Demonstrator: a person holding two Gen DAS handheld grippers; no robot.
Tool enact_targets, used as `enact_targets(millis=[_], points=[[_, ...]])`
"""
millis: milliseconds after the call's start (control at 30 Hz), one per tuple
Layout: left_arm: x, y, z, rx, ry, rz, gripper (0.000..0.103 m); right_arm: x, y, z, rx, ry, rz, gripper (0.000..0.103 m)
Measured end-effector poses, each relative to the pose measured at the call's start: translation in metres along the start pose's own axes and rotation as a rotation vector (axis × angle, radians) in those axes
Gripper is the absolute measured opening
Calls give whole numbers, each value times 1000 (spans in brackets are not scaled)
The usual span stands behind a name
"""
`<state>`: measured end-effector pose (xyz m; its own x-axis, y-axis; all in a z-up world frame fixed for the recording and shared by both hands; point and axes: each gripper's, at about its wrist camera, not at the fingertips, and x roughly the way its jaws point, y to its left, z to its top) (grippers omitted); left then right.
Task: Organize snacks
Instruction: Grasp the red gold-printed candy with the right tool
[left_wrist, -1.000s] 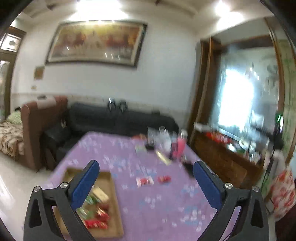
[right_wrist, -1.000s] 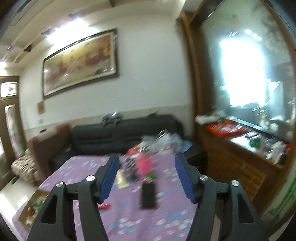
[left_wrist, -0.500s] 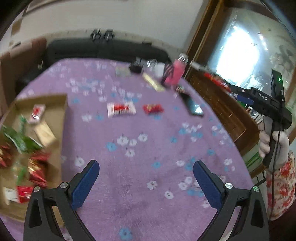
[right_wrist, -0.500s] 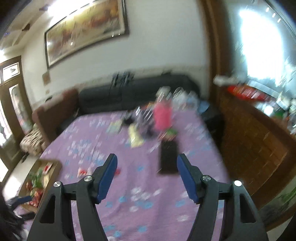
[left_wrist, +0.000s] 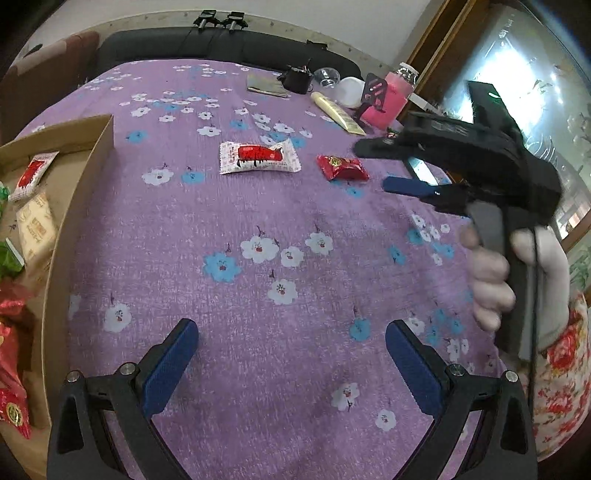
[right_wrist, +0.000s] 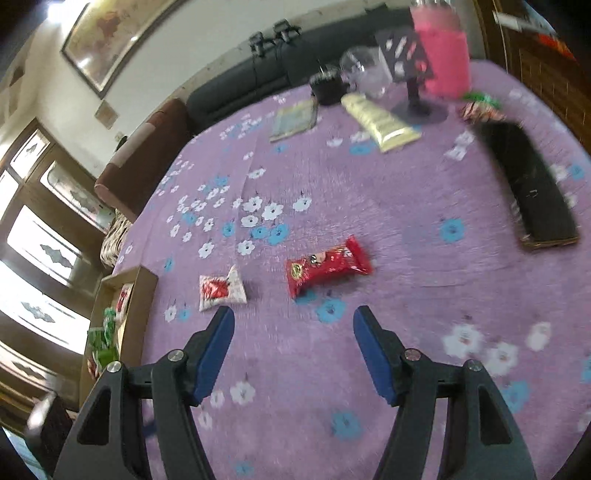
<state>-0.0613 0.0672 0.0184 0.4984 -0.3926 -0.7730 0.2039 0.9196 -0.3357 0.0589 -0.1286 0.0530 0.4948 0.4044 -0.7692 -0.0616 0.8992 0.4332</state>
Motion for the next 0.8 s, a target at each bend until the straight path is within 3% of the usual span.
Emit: enact_targets(millis=[333,533,567,600,667,800], points=[[0,-2,-5,8,-34,11,102,43,-5,32,109,-2,-123,66],[-2,1,-6,0,-45,-15,102,56,16,34,19,-12,-266,64],[-2,2,-5,-2,-45,-19,102,57,18,33,-6,-12,-294,54],[-1,2,-5,-2,-45,-20,102,56,19,31,-22,-12,-310,35],[-1,0,-5,9,-44,-11,102,52,15,26,-46,-6,-304,19],[2,-5,-5,43,-28,16,102,36,4,11,-43,-11,-256,19]])
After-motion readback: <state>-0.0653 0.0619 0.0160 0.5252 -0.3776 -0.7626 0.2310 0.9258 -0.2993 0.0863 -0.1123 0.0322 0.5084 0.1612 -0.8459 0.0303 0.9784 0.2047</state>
